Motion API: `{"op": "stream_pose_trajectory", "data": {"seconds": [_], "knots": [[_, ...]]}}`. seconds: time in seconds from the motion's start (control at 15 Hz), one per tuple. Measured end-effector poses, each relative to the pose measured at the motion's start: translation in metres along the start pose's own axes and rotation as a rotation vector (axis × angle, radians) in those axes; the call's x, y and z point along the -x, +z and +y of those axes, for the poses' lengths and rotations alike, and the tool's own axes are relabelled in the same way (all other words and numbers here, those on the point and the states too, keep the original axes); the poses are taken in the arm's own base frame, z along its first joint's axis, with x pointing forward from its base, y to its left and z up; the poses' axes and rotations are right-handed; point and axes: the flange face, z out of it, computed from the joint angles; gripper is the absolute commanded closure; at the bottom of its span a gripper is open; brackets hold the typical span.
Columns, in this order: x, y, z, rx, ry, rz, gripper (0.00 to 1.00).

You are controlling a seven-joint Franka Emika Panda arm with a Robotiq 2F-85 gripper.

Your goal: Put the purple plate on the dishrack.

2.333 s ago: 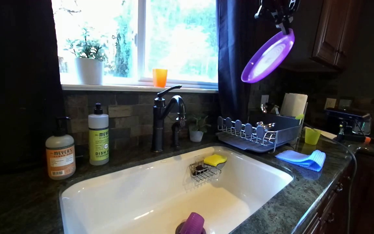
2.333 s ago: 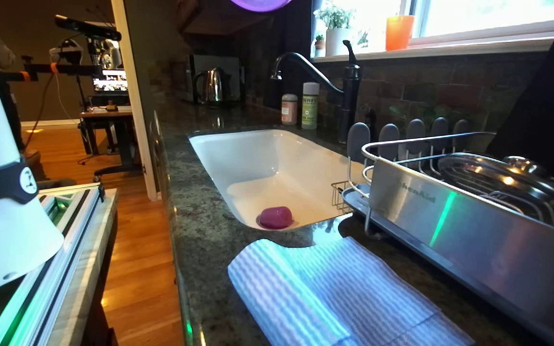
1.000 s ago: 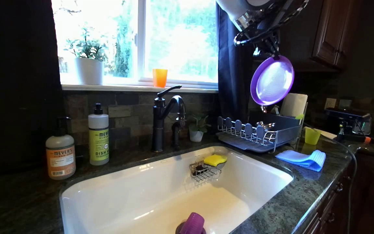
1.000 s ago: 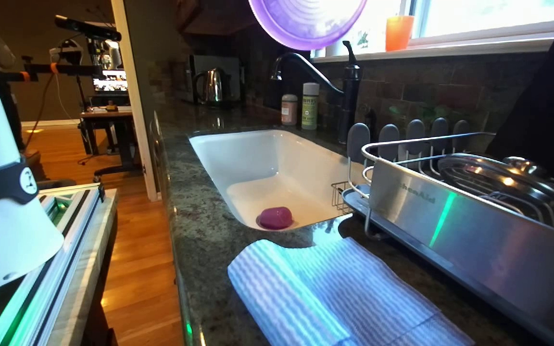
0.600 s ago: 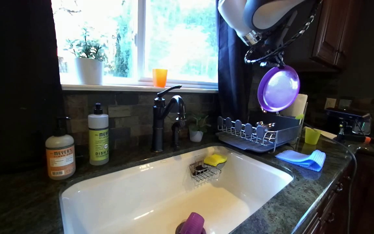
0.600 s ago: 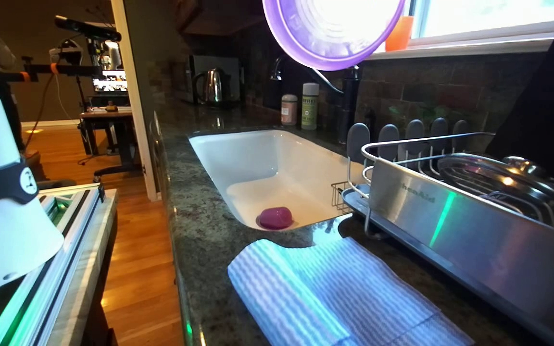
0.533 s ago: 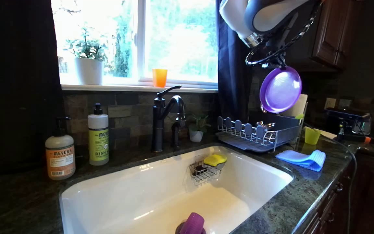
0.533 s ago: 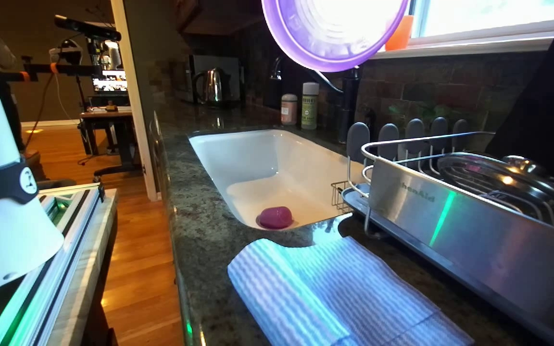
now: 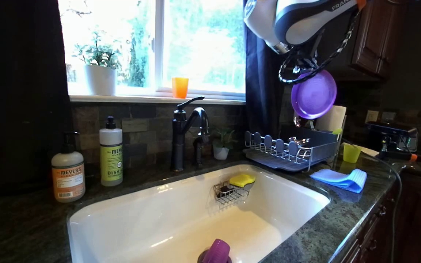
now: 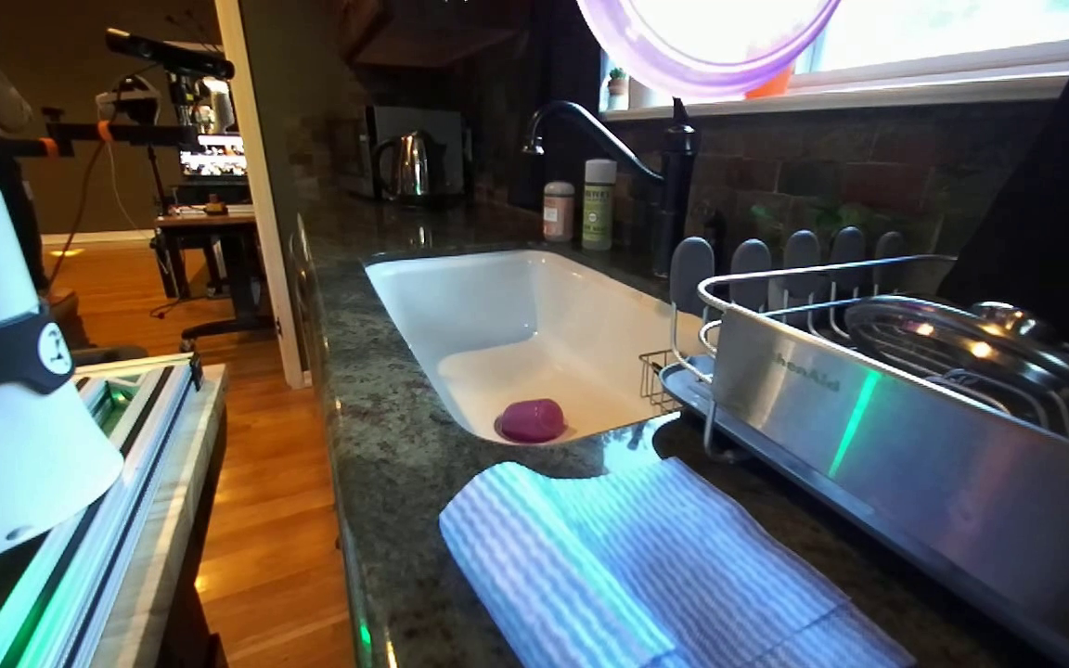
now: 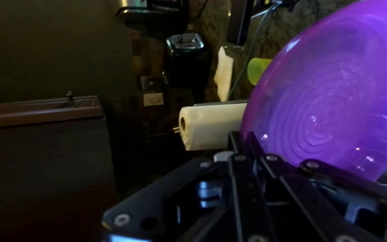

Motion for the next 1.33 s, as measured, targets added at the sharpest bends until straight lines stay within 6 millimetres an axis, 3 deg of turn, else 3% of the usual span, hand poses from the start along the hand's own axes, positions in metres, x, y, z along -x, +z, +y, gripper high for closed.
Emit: {"op": "stream_pose_trajectory", "data": {"seconds": [0.2, 0.47, 1.33], "knots": [[-0.017, -0.011, -0.013, 0.096, -0.057, 0.117, 0.99], [-0.037, -0.025, -0.049, 0.115, -0.128, 0.264, 0.99], [-0.042, -0.005, -0.095, 0.124, -0.141, 0.233, 0.99]]}}
